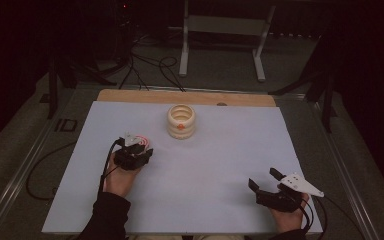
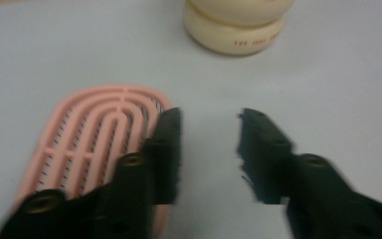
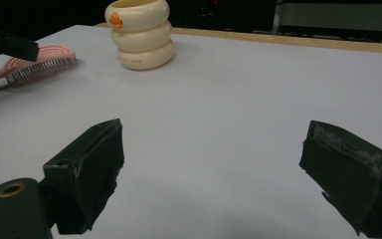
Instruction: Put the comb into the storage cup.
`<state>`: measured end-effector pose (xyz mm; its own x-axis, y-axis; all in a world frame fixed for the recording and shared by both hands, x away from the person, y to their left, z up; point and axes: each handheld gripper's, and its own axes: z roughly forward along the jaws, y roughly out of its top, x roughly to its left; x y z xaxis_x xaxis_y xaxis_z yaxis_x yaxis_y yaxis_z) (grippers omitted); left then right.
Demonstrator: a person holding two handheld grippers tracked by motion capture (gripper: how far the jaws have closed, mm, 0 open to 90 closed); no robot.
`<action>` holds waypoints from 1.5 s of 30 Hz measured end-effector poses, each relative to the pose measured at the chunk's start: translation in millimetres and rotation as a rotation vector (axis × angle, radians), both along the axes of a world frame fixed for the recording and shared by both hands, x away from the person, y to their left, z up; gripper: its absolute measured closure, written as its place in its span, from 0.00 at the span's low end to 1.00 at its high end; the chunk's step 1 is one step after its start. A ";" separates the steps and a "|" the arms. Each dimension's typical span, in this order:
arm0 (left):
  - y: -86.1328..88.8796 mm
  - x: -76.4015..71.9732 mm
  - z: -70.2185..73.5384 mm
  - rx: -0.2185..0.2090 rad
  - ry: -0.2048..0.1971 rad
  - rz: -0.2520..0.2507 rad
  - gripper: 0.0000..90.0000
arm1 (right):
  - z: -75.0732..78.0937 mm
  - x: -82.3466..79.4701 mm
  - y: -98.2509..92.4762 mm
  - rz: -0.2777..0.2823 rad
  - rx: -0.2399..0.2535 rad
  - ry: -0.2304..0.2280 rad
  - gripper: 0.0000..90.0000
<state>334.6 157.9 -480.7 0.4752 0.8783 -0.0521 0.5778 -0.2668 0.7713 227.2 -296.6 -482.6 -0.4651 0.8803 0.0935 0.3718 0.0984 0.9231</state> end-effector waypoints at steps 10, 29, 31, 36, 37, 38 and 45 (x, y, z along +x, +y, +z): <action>26.1 -29.1 16.7 -0.126 -0.104 0.040 0.43 | 0.6 -0.2 -0.3 0.006 0.007 -0.005 0.10; 72.4 -80.2 12.2 -0.119 -0.264 0.063 0.06 | 2.8 -1.4 3.4 0.036 0.017 -0.021 0.10; 75.7 -82.2 9.9 -0.108 -0.266 0.057 0.00 | 2.9 -1.6 4.1 0.047 0.014 -0.019 0.10; 82.7 -89.9 5.4 -0.113 -0.285 0.065 0.00 | 4.7 -3.4 4.1 0.063 -0.001 -0.030 0.10; 84.6 -91.1 5.3 -0.113 -0.287 0.071 0.00 | 4.7 -3.4 4.1 0.063 -0.001 -0.030 0.10; 84.6 -91.1 5.3 -0.113 -0.287 0.071 0.00 | 4.7 -3.4 4.1 0.063 -0.001 -0.030 0.10; 101.6 -96.8 6.3 -0.150 -0.307 0.105 0.00 | 6.9 -2.6 4.8 0.067 -0.024 -0.057 0.10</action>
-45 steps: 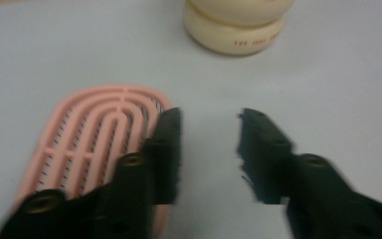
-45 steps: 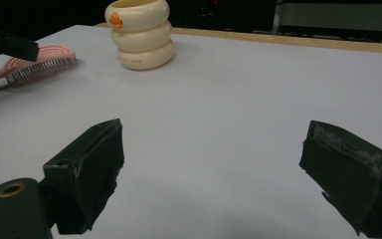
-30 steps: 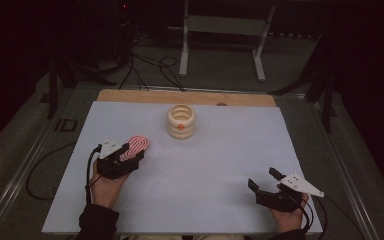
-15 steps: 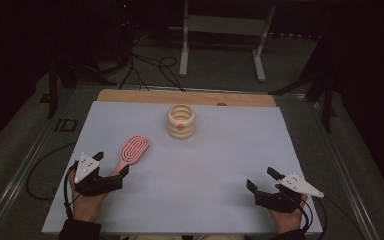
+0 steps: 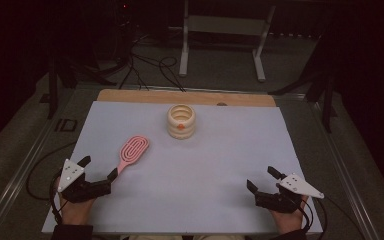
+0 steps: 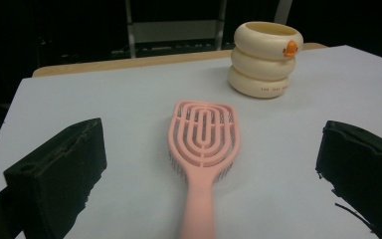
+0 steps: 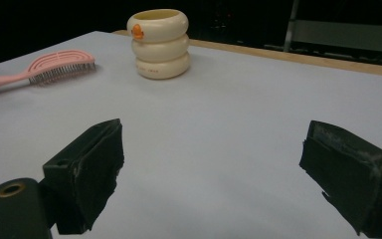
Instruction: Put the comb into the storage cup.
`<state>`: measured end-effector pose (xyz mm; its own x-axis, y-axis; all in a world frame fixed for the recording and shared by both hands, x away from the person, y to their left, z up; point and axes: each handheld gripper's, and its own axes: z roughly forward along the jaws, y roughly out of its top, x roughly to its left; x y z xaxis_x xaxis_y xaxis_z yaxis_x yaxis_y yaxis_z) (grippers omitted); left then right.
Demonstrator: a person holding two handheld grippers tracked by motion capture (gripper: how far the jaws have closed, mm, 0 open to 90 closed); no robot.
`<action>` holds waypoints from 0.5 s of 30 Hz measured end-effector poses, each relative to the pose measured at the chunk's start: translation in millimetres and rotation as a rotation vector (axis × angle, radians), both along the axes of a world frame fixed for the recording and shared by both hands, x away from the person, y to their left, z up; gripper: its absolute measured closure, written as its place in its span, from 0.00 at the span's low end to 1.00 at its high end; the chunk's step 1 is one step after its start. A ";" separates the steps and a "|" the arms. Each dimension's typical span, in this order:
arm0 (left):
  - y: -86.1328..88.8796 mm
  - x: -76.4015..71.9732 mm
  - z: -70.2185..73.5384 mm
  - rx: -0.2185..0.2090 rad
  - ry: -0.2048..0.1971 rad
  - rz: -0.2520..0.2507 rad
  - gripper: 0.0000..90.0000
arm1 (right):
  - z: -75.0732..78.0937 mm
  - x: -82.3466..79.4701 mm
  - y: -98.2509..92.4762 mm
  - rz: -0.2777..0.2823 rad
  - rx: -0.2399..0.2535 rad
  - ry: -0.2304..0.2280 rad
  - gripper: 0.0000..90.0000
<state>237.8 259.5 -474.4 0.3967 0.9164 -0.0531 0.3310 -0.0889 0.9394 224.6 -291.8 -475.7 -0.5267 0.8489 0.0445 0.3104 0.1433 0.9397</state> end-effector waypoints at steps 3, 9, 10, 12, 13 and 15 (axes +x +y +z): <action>3.0 -0.3 -0.3 0.012 0.006 -0.003 0.00 | 0.0 1.8 1.1 0.004 -0.006 0.001 0.10; 1.8 0.4 -1.1 0.017 0.014 -0.022 0.00 | 0.3 4.5 4.5 0.017 -0.012 -0.005 0.10; 1.0 0.6 -1.1 0.017 0.016 -0.026 0.00 | 0.4 4.8 4.7 0.020 -0.012 -0.007 0.10; 0.4 1.0 -1.2 0.018 0.021 -0.033 0.00 | 1.0 5.3 5.5 0.023 -0.016 -0.009 0.10; 0.4 1.2 -1.4 0.021 0.025 -0.035 0.00 | 1.5 5.5 6.2 0.020 -0.018 -0.006 0.10; 0.5 1.4 -1.6 0.022 0.028 -0.037 0.00 | 2.1 5.6 6.9 0.023 -0.017 -0.004 0.09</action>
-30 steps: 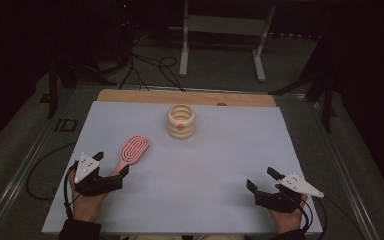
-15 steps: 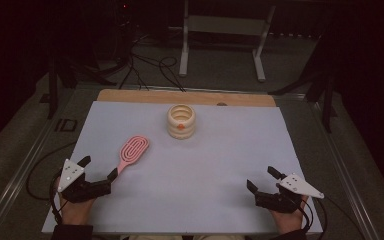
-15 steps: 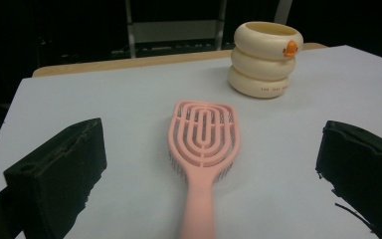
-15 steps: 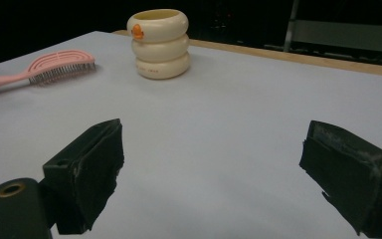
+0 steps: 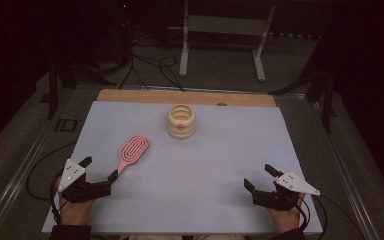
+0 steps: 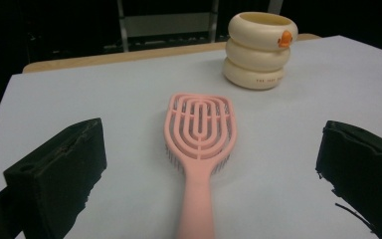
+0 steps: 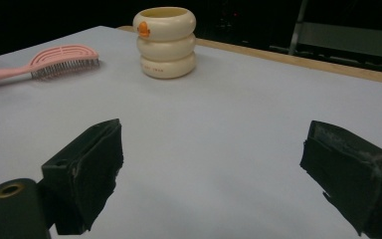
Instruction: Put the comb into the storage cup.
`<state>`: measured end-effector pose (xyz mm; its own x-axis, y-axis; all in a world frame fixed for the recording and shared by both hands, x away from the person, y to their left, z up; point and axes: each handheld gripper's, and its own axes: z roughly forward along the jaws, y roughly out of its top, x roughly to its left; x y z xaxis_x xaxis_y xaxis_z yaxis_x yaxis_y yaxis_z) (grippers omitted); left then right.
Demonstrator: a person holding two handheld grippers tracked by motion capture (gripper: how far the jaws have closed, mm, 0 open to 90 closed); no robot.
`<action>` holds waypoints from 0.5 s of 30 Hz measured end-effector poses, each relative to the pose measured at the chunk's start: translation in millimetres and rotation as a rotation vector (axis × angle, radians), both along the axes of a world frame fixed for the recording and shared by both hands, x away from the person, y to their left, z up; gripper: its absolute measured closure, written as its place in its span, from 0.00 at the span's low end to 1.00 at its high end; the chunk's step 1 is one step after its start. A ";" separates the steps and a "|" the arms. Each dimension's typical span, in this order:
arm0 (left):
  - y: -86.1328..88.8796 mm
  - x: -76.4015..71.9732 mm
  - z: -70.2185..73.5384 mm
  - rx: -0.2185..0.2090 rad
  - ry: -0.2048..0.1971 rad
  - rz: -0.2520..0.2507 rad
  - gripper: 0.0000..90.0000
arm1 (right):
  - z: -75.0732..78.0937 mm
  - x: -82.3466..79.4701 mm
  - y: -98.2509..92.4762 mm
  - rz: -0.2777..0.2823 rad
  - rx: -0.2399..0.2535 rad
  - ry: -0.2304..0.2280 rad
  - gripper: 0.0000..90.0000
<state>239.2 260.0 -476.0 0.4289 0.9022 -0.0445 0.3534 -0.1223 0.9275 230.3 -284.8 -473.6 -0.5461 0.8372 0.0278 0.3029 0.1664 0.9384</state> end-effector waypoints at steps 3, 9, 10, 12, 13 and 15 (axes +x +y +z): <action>2.1 0.6 -0.3 -0.004 0.009 0.003 0.00 | 1.1 -1.1 2.6 0.000 -0.015 -0.011 0.09; 5.3 0.1 0.9 -0.013 0.020 0.004 0.00 | -1.7 -2.1 3.5 -0.001 -0.013 -0.004 0.09; 5.5 0.1 1.2 -0.011 0.023 0.005 0.00 | -2.3 -2.3 3.7 -0.001 -0.011 -0.002 0.09; 5.1 1.7 2.7 0.010 0.035 0.004 0.00 | -2.9 -2.5 3.8 -0.002 -0.012 -0.001 0.09; 5.1 2.5 3.8 0.022 0.042 0.003 0.00 | -3.5 -2.6 3.7 -0.003 -0.013 -0.001 0.09; 5.0 4.6 5.5 0.031 0.061 0.002 0.00 | -4.1 -2.1 3.1 -0.006 -0.010 0.003 0.09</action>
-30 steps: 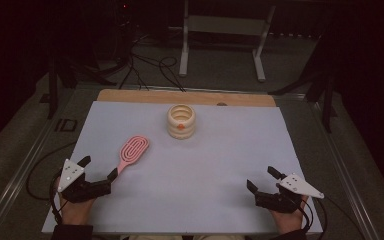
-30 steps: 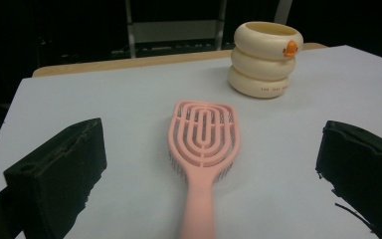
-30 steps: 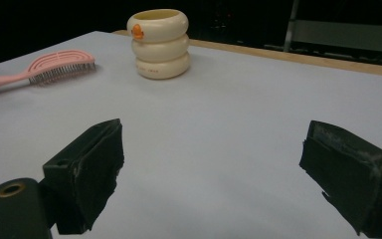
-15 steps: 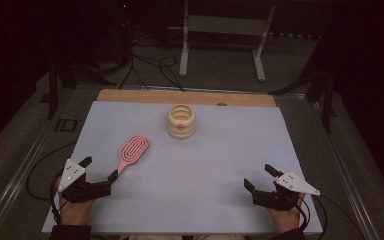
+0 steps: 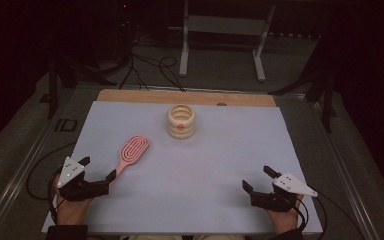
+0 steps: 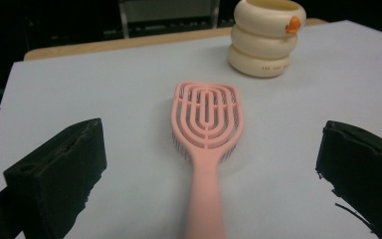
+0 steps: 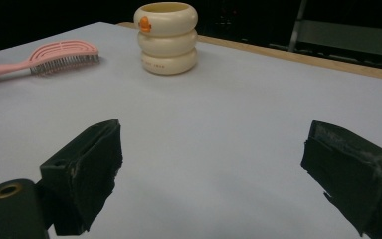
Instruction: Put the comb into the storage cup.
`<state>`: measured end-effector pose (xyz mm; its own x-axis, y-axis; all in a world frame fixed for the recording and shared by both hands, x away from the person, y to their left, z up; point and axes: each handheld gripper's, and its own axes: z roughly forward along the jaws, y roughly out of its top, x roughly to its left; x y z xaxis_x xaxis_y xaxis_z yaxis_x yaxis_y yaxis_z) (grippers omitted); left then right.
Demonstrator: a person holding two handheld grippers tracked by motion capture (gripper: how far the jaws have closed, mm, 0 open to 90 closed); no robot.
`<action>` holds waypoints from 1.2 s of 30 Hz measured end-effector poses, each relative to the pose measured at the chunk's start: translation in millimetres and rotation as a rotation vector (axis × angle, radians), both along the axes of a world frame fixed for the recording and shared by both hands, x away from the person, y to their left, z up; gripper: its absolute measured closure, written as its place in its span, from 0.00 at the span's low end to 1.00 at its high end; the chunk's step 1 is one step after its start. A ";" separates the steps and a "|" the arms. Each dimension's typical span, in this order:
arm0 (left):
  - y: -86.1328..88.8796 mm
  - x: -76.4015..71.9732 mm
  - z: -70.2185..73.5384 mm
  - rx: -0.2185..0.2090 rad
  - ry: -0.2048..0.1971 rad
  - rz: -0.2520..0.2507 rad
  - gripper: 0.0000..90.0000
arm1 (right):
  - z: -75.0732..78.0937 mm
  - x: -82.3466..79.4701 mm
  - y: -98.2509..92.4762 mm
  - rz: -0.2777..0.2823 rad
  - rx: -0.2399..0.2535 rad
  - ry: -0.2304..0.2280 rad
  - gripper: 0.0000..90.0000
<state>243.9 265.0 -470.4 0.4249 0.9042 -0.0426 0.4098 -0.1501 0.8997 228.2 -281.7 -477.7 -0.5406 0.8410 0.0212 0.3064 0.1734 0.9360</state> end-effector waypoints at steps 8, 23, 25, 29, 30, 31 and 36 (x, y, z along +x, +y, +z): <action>-2.2 9.3 4.5 0.028 0.056 0.006 0.00 | -1.4 0.5 -0.1 -0.006 0.001 0.000 0.09; -10.7 33.5 8.0 0.135 0.172 0.009 0.00 | -3.4 1.1 -0.4 -0.016 0.000 0.007 0.09; -11.6 35.4 8.2 0.147 0.179 0.010 0.00 | -3.5 1.1 0.1 -0.014 -0.001 0.008 0.09; -14.9 40.4 8.2 0.181 0.204 0.015 0.00 | -3.7 1.1 1.7 -0.009 -0.004 0.010 0.09; -14.9 40.4 8.2 0.181 0.204 0.015 0.00 | -3.9 1.2 2.2 -0.008 -0.008 0.009 0.09; -17.6 45.8 7.9 0.206 0.242 0.015 0.00 | -3.9 1.2 2.2 -0.008 -0.008 0.009 0.09; -23.8 53.0 7.6 0.247 0.264 0.002 0.00 | -4.1 1.5 1.3 -0.009 -0.009 0.013 0.09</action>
<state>296.8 241.2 -462.8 0.4267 0.9017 0.0692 0.6236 -0.3488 0.6996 229.7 -280.4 -481.8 -0.5332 0.8457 0.0205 0.3197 0.1789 0.9305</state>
